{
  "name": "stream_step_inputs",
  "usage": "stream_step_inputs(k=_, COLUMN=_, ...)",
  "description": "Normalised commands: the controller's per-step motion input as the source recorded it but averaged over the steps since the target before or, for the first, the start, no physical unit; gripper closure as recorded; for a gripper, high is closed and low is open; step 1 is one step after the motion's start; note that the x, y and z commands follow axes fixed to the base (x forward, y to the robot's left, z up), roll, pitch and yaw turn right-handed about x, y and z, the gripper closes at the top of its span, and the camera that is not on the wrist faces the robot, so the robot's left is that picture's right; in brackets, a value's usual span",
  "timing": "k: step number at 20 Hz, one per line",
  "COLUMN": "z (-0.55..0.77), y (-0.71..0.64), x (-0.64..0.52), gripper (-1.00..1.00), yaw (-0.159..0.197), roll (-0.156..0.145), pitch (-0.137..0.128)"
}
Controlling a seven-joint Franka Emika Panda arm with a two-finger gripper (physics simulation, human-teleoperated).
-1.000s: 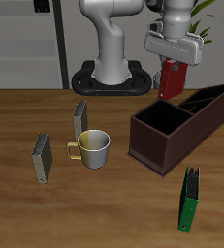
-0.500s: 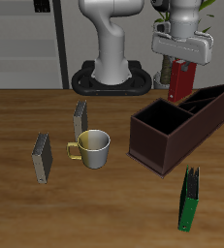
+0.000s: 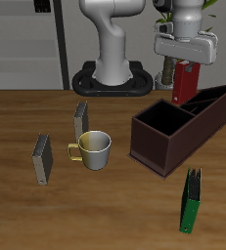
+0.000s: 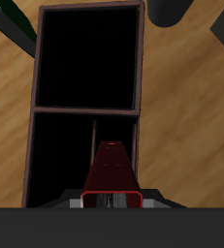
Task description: Place the red book into the left desk caddy's front compartment
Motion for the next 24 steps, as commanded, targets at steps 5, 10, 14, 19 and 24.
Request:
stream_step_inputs(k=5, z=-0.02, y=0.01, x=0.10, gripper=1.00, yaw=0.004, roll=-0.004, pitch=0.000)
stream_step_inputs(k=10, z=-0.01, y=-0.05, x=0.07, gripper=1.00, yaw=-0.007, roll=-0.018, pitch=-0.018)
stream_step_inputs(k=14, z=-0.09, y=-0.08, x=0.14, gripper=1.00, yaw=-0.017, roll=-0.020, pitch=0.016)
stream_step_inputs(k=19, z=-0.13, y=-0.07, x=0.12, gripper=1.00, yaw=-0.022, roll=-0.015, pitch=0.025)
stream_step_inputs(k=24, z=-0.21, y=-0.01, x=0.10, gripper=1.00, yaw=-0.005, roll=-0.004, pitch=0.034)
